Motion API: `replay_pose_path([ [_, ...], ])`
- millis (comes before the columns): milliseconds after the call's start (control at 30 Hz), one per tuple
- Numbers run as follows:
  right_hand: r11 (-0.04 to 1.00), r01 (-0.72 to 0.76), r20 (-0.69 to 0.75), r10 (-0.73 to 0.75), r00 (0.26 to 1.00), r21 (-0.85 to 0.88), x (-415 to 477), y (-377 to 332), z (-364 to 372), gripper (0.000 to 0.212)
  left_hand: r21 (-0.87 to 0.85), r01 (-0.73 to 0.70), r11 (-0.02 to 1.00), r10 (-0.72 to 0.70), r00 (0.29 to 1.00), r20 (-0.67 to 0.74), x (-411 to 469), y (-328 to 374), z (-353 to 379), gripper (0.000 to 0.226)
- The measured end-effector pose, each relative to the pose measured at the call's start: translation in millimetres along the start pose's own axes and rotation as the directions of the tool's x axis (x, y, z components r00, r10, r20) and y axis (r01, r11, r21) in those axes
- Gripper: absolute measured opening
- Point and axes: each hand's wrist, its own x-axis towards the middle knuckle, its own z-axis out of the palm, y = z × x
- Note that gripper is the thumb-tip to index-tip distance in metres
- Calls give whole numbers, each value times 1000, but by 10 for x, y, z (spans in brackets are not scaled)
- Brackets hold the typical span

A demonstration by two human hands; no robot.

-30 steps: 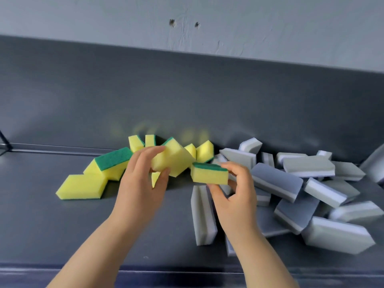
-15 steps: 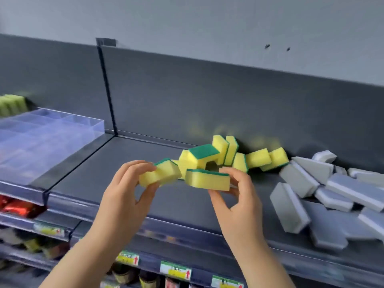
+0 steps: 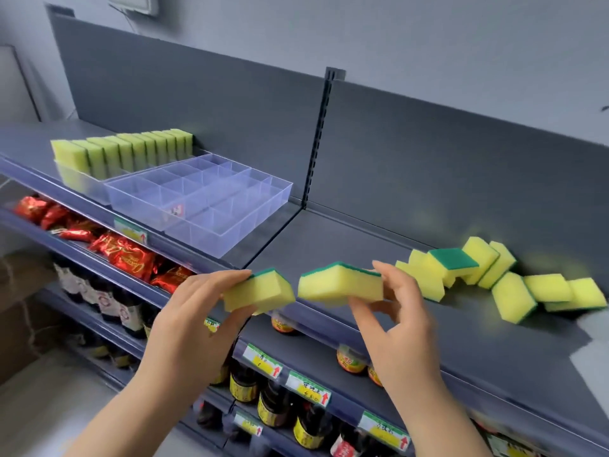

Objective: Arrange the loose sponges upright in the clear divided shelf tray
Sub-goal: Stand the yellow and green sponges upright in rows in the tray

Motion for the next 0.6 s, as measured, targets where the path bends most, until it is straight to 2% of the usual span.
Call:
replay_pose_path([
  [133, 998, -37, 65, 34, 997, 54, 232, -25, 381, 38, 48, -87, 995, 87, 996, -8, 282, -301, -130, 39],
  [200, 997, -34, 77, 28, 997, 71, 401, -30, 614, 40, 60, -80, 995, 81, 997, -2, 457, -509, -207, 39],
  [433, 970, -94, 12, 93, 996, 225, 1193, -42, 1346, 35, 63, 13, 998, -7, 996, -86, 1243, -1251, -372, 41],
  [600, 941, -87, 13, 87, 996, 327, 1759, -74, 1938, 32, 142, -71, 987, 88, 990, -114, 1795, -1780, -485, 40],
])
